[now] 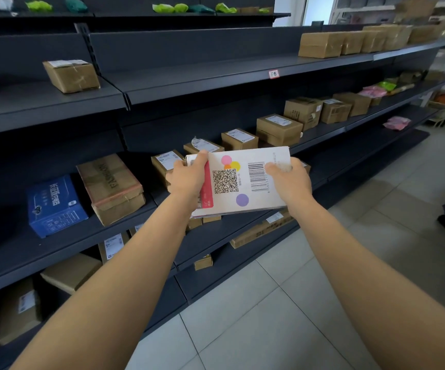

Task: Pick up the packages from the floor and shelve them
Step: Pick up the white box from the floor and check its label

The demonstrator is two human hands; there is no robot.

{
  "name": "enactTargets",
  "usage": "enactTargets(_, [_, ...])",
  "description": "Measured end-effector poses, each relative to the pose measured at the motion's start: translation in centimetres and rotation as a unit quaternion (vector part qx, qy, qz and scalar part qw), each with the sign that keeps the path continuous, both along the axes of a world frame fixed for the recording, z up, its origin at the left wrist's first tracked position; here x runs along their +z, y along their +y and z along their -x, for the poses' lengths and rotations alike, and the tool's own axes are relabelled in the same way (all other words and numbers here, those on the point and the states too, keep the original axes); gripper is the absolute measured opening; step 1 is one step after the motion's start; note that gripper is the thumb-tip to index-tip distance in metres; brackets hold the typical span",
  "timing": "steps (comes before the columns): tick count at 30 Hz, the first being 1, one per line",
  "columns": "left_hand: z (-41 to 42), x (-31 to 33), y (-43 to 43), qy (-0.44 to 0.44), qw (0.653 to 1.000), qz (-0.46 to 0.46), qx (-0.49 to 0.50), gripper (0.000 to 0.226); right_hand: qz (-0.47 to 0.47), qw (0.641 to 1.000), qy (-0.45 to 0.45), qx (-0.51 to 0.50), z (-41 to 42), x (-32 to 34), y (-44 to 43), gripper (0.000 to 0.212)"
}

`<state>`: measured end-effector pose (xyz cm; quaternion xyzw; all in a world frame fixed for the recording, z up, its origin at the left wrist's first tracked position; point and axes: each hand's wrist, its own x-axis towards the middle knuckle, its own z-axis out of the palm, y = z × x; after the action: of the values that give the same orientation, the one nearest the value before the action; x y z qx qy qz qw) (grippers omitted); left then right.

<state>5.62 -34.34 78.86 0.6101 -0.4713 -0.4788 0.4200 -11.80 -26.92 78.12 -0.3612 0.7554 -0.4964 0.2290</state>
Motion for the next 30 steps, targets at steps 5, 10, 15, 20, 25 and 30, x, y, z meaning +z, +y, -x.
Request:
enactTargets(5, [0.7,-0.3,0.3,0.057,0.998,-0.011,-0.019,0.045,-0.047,0.997,-0.058,-0.029,-0.3,0.2,-0.6,0.074])
enactTargets(10, [0.7,-0.7,0.6,0.063,0.996,-0.048,-0.046,0.056,-0.047,0.996,-0.014,-0.073,-0.3,0.7,-1.0,0.082])
enactTargets(15, [1.0,-0.6,0.4,0.089,0.994,-0.056,-0.029,0.044,-0.002,0.996,-0.067,-0.061,-0.2,0.5,-0.9,0.067])
enactTargets(20, [1.1,-0.1,0.1,0.054,0.997,-0.049,-0.006,0.053,0.033,0.992,-0.108,-0.052,-0.2,0.2,-0.7,0.033])
enactTargets(25, [0.9,-0.5,-0.1,0.019,0.999,-0.037,0.031,0.053,0.080,0.991,-0.105,-0.019,-0.5,0.6,-0.6,0.022])
enactTargets(30, [0.1,-0.8,0.2,0.040,0.998,-0.046,0.035,0.090,0.124,0.988,-0.093,0.024,-1.0,1.2,-0.4,0.026])
